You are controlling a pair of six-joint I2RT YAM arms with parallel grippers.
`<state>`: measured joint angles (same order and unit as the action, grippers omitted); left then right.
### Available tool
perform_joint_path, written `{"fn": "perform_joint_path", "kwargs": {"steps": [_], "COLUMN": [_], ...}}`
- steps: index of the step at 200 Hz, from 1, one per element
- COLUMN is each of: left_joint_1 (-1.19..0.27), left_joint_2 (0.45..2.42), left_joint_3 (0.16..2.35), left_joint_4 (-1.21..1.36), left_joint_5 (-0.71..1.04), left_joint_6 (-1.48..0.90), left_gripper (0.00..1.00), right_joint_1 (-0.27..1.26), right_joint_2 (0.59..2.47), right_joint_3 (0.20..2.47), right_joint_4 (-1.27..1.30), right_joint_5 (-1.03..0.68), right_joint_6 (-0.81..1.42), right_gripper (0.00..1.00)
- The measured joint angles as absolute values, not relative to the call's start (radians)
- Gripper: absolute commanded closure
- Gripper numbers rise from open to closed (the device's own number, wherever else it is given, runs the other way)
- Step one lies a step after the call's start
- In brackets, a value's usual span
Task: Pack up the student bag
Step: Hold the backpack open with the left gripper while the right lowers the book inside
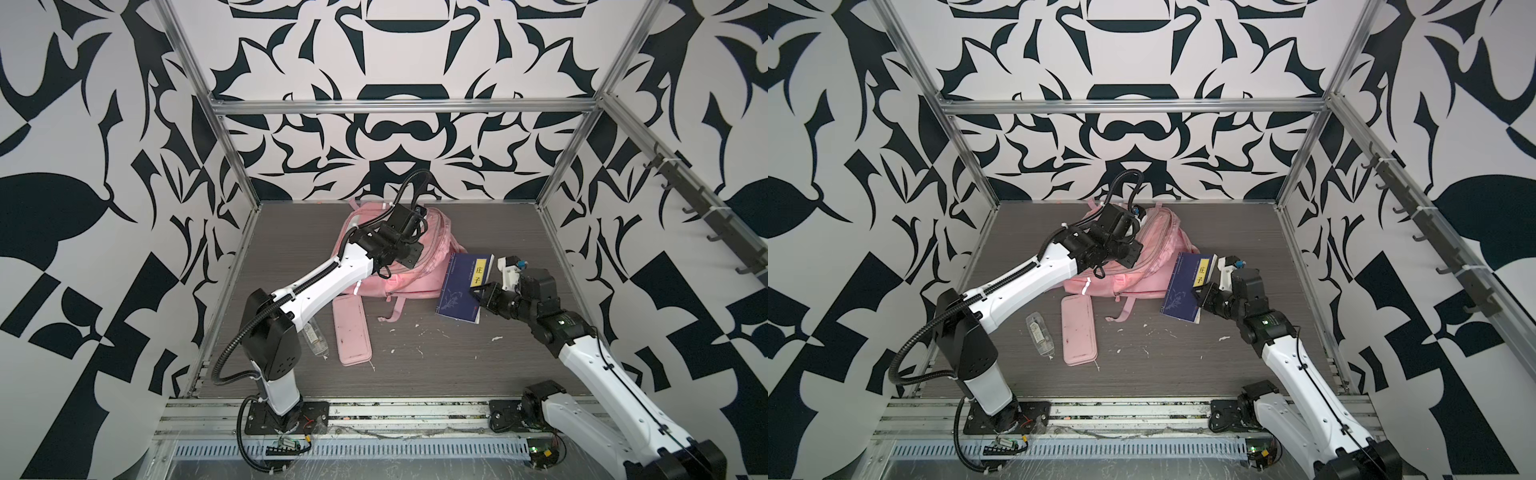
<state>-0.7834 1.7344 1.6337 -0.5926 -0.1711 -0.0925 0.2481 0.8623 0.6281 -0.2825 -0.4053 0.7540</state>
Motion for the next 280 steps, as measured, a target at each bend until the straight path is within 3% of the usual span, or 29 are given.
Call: {"fn": "perform_joint_path", "kwargs": {"steps": [95,183,280], "left_joint_1": [-0.680,-0.552,-0.470], "left_joint_2": [1.551,1.475,1.463], "left_joint_3": [1.344,1.256,1.229], "left_joint_4": [-0.408,-0.328,-0.273], "left_joint_5": [0.046,0.253,0.420], "left_joint_6": [-0.168,-0.270,-0.382], "left_gripper": [1.00,1.00,1.00], "right_joint_1": [0.248,0.259,0.443], "right_joint_2": [1.013,1.359,1.759], "right_joint_3": [0.627,0.625,0.839], "right_joint_4": [-0.095,0.393,0.726], "right_joint_5": [-0.422,-0.525,-0.545], "right_joint_6": [0.812,1.032,1.208], "right_gripper": [1.00,1.00,1.00]}}
